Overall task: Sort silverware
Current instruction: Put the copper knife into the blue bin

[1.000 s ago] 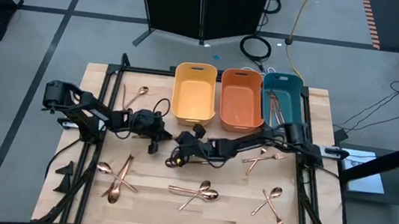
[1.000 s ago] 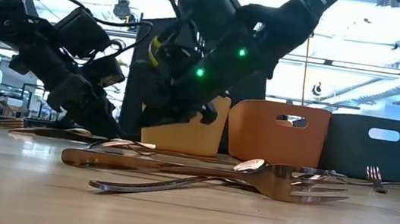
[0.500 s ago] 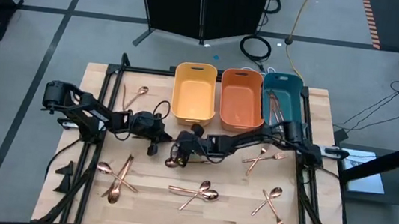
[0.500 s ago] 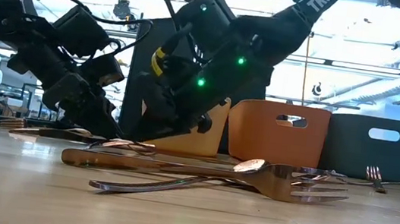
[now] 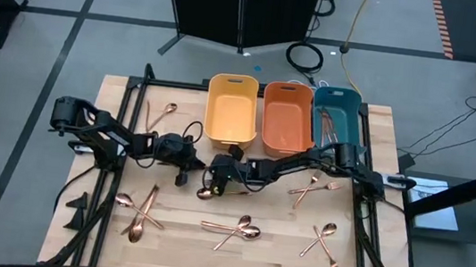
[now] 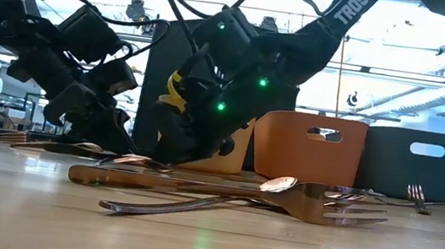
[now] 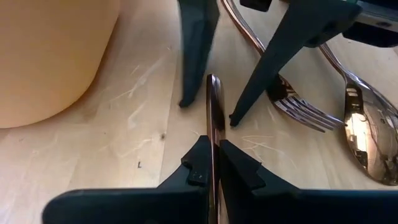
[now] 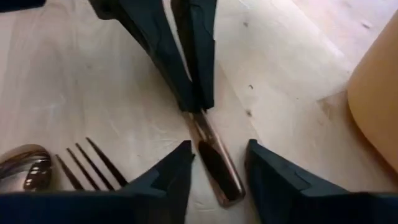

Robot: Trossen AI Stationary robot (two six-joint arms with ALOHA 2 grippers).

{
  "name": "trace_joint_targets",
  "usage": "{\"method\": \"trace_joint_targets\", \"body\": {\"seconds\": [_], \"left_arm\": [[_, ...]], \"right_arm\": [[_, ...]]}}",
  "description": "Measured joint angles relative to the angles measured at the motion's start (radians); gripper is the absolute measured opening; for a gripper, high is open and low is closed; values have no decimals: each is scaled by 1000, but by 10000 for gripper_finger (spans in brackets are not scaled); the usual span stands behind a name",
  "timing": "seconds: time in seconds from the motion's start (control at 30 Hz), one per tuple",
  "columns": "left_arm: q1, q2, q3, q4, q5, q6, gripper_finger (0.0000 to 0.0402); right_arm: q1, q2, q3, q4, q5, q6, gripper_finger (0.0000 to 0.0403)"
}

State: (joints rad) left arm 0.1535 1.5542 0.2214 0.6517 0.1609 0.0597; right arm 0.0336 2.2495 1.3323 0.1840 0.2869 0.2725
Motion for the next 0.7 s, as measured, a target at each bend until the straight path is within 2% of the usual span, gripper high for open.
{"method": "trace_joint_targets", "body": {"seconds": [0.17, 0.2, 0.47, 0.7], "left_arm": [[1, -29, -2, 7, -8, 11, 19], [0, -38, -2, 5, -14, 10, 19], [1, -64, -2, 1, -2, 37, 30], [1, -65, -1, -30, 16, 79, 84]], "right_arm": [[16, 12, 2, -19, 10, 2, 23], [18, 13, 2, -20, 12, 1, 14], [20, 15, 0, -25, 5, 1, 6], [20, 15, -1, -24, 1, -1, 3]]}}
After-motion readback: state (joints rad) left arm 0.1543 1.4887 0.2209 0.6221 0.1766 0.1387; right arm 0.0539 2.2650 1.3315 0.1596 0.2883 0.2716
